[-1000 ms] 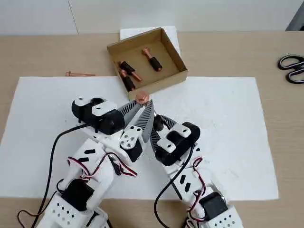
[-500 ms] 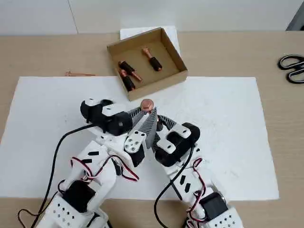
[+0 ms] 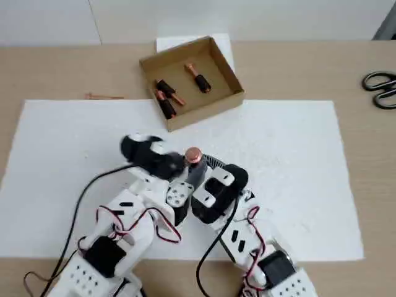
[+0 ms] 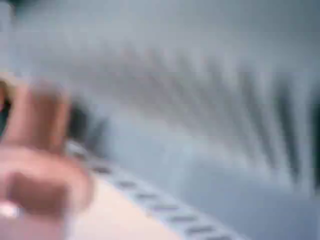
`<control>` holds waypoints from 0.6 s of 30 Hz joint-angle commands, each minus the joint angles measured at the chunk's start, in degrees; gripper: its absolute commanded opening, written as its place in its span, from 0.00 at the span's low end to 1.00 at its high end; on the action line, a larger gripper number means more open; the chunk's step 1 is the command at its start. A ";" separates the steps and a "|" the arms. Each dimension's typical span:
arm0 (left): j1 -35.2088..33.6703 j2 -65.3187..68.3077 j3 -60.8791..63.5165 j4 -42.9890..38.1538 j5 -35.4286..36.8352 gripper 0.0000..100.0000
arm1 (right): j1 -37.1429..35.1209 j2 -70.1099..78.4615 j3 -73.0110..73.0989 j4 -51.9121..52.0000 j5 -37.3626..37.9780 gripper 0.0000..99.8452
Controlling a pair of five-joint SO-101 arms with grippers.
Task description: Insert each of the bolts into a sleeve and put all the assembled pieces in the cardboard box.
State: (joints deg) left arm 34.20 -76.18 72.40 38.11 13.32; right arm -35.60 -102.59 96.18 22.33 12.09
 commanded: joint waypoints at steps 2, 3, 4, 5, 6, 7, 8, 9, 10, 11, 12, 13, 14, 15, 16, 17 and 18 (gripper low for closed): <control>2.20 -0.26 -1.10 4.40 -2.20 0.30 | -0.75 -0.84 0.35 -2.07 0.62 0.00; 1.58 -0.09 -1.89 5.19 -2.20 0.32 | -0.75 -0.84 0.35 -2.07 0.62 0.00; 0.70 0.00 -3.03 5.89 -2.37 0.33 | -0.75 -0.84 0.35 -2.07 0.62 0.00; -0.44 0.00 -4.00 6.68 -2.46 0.34 | -0.75 -0.84 0.35 -2.07 0.62 0.00; -1.49 0.00 -4.88 7.65 -2.46 0.34 | -0.75 -0.84 0.35 -2.07 0.62 0.00; -2.37 0.00 -5.58 8.70 -2.46 0.34 | -0.75 -0.84 0.35 -2.07 0.62 0.00; -3.25 0.00 -6.11 10.11 -2.46 0.34 | -0.75 -0.84 0.35 -2.07 0.62 0.00; -3.96 0.00 -6.55 11.52 -2.55 0.34 | -0.75 -0.84 0.35 -2.07 0.62 0.00; -4.66 0.00 -6.73 12.57 -2.55 0.34 | -0.75 -0.84 0.35 -2.07 0.62 0.00; -5.36 -0.18 -6.73 13.10 -2.55 0.34 | -0.75 -0.84 0.35 -2.07 0.62 0.00; -5.98 -0.26 -6.73 13.27 -2.55 0.34 | -0.75 -0.84 0.35 -2.07 0.62 0.00; -6.42 -0.26 -6.81 13.19 -2.55 0.34 | -0.75 -0.84 0.35 -2.07 0.62 0.00; -7.03 -0.26 -7.25 13.10 -2.55 0.34 | -0.66 -0.84 0.35 -2.07 0.62 0.00; -7.56 -0.26 -8.31 13.10 -2.55 0.34 | -0.66 -0.84 0.35 -2.07 0.62 0.00; -8.18 -0.26 -9.45 13.10 -2.55 0.34 | -0.66 -0.84 0.35 -2.07 0.62 0.00; -8.79 -0.26 -10.86 13.10 -2.55 0.34 | -0.66 -0.84 0.35 -2.07 0.62 0.00; -9.49 -0.26 -12.35 13.10 -2.55 0.34 | -0.66 -0.84 0.35 -2.07 0.62 0.00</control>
State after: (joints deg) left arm 26.29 -75.82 64.92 50.95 11.12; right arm -35.87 -102.68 96.18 22.15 12.26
